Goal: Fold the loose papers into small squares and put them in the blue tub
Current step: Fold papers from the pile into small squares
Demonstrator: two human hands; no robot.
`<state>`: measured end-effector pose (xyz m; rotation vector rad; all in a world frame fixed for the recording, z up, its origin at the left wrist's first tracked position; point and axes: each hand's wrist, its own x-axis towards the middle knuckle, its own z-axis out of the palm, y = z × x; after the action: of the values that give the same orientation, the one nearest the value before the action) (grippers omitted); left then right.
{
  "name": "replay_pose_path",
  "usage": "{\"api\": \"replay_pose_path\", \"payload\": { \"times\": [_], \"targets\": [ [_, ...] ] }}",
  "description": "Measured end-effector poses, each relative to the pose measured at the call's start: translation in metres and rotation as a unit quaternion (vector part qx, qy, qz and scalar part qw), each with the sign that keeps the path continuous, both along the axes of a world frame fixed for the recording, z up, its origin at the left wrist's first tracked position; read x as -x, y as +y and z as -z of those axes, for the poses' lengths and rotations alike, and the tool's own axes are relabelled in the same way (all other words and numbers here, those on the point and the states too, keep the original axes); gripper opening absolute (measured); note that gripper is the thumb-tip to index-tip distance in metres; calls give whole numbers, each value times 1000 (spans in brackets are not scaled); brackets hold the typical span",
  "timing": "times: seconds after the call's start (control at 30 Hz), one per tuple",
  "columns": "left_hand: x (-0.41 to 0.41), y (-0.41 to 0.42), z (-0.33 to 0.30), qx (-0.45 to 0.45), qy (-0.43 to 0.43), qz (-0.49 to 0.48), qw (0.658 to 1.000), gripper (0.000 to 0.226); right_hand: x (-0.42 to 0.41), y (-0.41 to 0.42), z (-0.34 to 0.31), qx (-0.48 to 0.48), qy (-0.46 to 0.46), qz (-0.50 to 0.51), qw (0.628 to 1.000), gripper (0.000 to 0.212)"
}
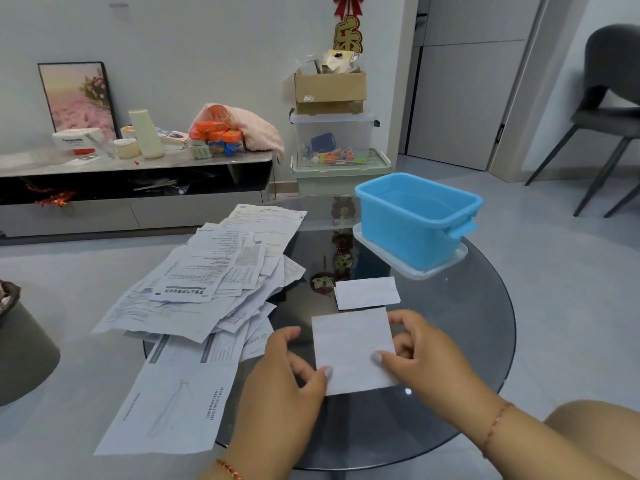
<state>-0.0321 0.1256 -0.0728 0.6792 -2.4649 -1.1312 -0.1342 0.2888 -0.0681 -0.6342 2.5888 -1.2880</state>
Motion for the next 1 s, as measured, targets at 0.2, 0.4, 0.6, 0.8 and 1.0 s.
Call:
{"api": "replay_pose_path", "payload": {
  "times": [0.2, 0.4, 0.6, 0.8, 1.0],
  "targets": [
    [15, 3, -4, 156, -81, -25, 984, 70, 1, -7, -2, -82, 29, 12, 996, 48],
    [16, 2, 2, 209, -50, 54, 975, 59, -3, -11, -7, -126, 86, 14, 988, 67],
    [20, -5, 13, 240, 7, 160, 957, 25, -3, -1, -15, -162, 193, -86, 964, 44],
    [12, -6, 12, 273, -17, 211, 938, 39, -1, 4, -7, -251, 201, -186, 928, 67],
    [7, -11, 5, 306, -40, 222, 925, 76, 2, 10, -14, -192, 236, -203, 931, 54]
  ]
}}
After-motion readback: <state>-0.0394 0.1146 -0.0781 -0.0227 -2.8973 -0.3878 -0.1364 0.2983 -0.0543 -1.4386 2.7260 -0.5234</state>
